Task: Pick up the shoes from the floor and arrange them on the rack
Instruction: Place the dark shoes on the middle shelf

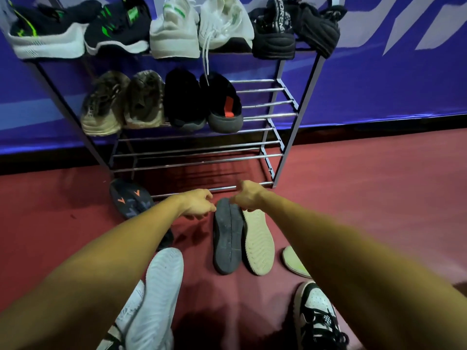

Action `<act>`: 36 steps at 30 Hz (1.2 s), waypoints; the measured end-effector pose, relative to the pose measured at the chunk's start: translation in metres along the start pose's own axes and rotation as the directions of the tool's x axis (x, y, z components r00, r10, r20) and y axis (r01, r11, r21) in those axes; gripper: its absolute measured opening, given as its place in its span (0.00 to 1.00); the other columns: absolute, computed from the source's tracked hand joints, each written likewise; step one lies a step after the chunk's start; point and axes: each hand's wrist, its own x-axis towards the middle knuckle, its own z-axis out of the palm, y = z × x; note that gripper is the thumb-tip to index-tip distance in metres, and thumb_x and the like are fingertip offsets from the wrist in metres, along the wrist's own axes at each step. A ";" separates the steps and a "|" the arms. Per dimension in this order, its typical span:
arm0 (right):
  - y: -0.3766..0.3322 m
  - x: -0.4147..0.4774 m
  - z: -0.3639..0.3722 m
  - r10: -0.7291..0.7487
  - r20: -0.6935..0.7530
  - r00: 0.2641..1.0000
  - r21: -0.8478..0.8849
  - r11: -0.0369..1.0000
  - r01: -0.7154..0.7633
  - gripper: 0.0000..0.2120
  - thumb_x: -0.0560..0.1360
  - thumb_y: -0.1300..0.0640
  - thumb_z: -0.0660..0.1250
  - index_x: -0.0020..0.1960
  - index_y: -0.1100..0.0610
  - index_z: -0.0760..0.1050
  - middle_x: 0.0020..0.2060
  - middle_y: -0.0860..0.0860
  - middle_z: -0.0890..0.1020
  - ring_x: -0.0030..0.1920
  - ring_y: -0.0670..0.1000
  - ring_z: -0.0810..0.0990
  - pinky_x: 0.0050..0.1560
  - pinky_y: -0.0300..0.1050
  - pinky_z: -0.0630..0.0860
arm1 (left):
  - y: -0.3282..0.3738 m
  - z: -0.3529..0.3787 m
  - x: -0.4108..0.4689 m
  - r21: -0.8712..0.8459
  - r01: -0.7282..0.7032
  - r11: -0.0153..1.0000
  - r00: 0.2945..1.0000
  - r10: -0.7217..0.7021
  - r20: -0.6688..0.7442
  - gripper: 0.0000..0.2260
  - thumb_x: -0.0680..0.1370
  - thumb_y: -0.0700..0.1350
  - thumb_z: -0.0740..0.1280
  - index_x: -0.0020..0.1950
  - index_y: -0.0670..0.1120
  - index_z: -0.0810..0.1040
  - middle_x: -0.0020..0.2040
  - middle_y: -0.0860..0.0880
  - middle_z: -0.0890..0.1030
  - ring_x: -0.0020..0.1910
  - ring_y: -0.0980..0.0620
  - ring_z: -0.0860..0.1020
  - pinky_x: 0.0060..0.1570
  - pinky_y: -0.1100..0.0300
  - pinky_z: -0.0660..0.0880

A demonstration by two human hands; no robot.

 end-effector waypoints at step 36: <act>0.044 0.048 0.096 0.274 0.309 0.911 0.446 0.804 -0.393 0.19 0.78 0.46 0.67 0.58 0.61 0.74 0.39 0.55 0.77 0.32 0.52 0.76 0.29 0.41 0.73 | -0.048 0.073 0.062 -0.308 0.091 0.947 0.996 -0.092 0.010 0.26 0.73 0.31 0.55 0.66 0.51 0.72 0.38 0.47 0.73 0.29 0.51 0.66 0.27 0.62 0.63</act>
